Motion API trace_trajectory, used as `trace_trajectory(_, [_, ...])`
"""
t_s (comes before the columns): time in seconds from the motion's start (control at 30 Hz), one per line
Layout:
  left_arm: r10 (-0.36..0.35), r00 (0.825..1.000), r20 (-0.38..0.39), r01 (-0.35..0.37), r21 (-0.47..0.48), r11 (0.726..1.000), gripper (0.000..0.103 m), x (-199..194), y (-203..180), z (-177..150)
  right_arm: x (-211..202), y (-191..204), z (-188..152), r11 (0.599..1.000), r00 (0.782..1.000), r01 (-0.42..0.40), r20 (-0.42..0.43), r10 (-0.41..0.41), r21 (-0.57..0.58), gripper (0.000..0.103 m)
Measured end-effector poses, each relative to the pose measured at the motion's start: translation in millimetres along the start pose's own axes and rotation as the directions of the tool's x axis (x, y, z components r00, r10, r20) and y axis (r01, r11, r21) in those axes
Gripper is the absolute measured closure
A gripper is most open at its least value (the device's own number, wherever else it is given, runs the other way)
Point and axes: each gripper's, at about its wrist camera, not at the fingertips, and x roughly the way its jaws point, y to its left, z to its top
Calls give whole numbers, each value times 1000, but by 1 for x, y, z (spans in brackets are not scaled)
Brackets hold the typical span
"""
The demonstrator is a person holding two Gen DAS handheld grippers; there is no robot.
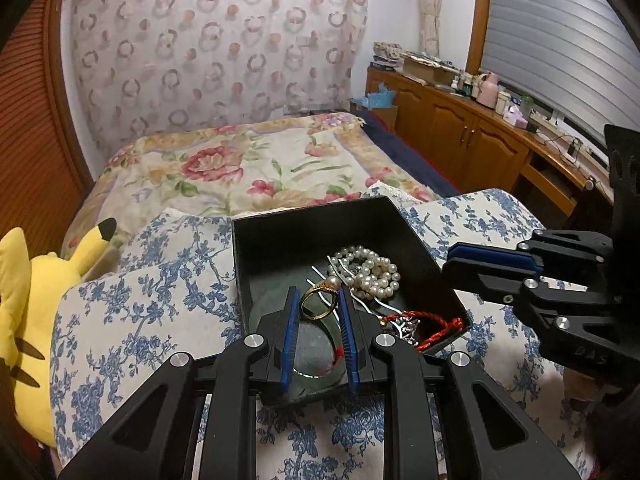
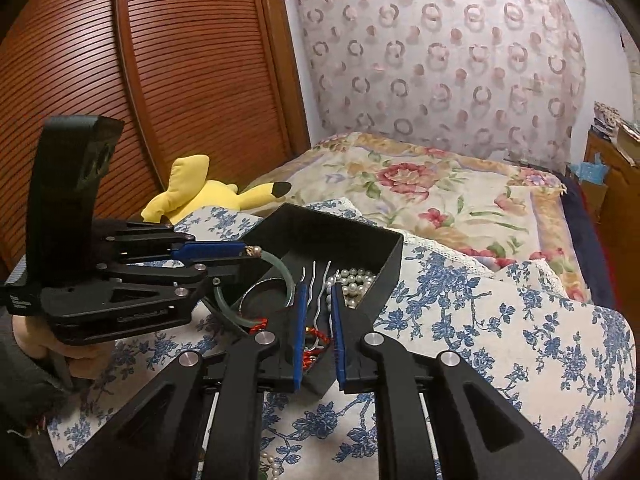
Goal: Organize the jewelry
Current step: 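Drop gold ring into black box with left tool while right tool drops red cord, then move left tool to wooden bead bracelet while right tool approaches pearl necklace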
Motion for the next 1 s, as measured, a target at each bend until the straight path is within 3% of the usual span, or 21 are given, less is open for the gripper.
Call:
trace_trajectory(0.1, [5,1000,1,-5,1,1000,84,0,0,0,0,0,1,1000,1000,1,-1,-1,-2,89])
trace_trajectory(0.17, [9,1000,1,-9,1,1000,76,2,-1,1,0,0,0,1000,1000,3,-5,-3,-4,89])
trace_trajectory(0.4, [13,1000,6,-13,-2,1000,67,2,1,-1,-3,-1,0,1000,1000,14,0,-14,-4,89])
trace_trajectory(0.53, [16,1000,17,-16,-1,1000,55,-8,4,-11,-11,4,1,999,999,33,7,-33,-12,89])
trace_trajectory(0.7, [23,999,31,-23,1,1000,51,-27,3,-28,-30,12,-1,998,998,57,21,-56,-26,89])
trace_trajectory(0.77, [25,999,37,-25,1,1000,43,-36,3,-34,-35,17,-3,997,998,63,21,-63,-34,89])
trace_trajectory(0.83, [29,999,40,-30,3,1000,42,-45,2,-42,-41,22,-9,997,997,71,16,-70,-41,89])
trace_trajectory(0.9, [34,999,40,-34,1,999,31,-52,2,-50,-48,27,-19,996,997,80,7,-79,-47,89])
trace_trajectory(0.93, [37,998,45,-37,-2,999,22,-57,1,-55,-51,29,-23,995,997,83,3,-83,-48,87])
trace_trajectory(1.0, [35,998,50,-35,-7,999,21,-65,1,-65,-56,32,-31,994,996,94,-1,-94,-48,81])
